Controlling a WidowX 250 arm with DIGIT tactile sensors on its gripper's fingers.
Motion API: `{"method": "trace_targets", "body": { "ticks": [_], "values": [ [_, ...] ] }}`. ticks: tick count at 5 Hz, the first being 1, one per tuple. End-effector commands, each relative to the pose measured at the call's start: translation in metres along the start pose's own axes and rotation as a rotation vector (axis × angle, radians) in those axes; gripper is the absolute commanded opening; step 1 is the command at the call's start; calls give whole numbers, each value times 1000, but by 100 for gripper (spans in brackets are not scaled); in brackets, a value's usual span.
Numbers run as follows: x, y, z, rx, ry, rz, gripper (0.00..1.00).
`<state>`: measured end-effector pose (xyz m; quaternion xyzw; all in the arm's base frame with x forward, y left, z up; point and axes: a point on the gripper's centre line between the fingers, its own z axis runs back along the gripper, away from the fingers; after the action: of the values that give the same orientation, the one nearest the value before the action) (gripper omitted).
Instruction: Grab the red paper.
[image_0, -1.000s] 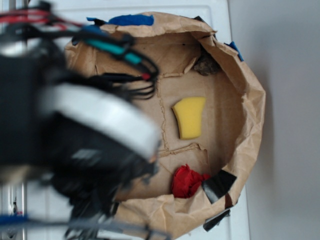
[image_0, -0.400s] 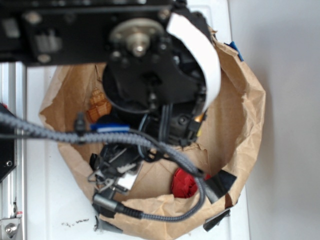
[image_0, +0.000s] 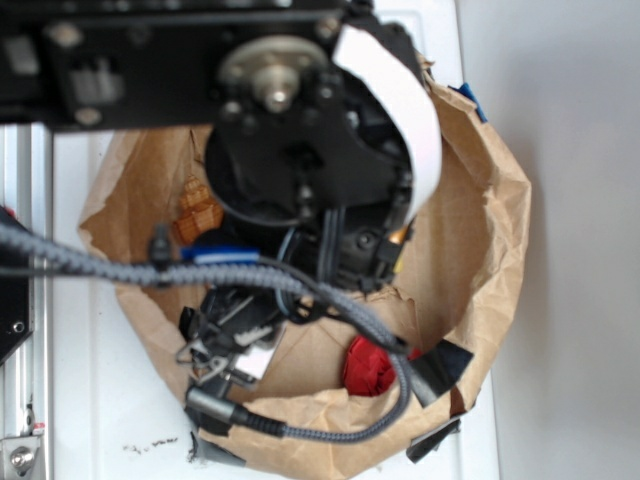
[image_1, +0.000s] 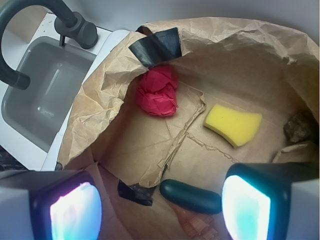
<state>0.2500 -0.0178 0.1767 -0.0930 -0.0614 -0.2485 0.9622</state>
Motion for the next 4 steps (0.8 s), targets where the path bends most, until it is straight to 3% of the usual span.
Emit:
{"method": "trace_targets", "body": {
  "ticks": [1,2,3,4],
  "values": [
    [11,46,-23,91,-98,-96,100],
    [10,57,-49,105,-105,-206,100],
    [2,35,-66,95,-163,-403,100],
    [2,17,-77,24,-185,-386,100]
  ]
}}
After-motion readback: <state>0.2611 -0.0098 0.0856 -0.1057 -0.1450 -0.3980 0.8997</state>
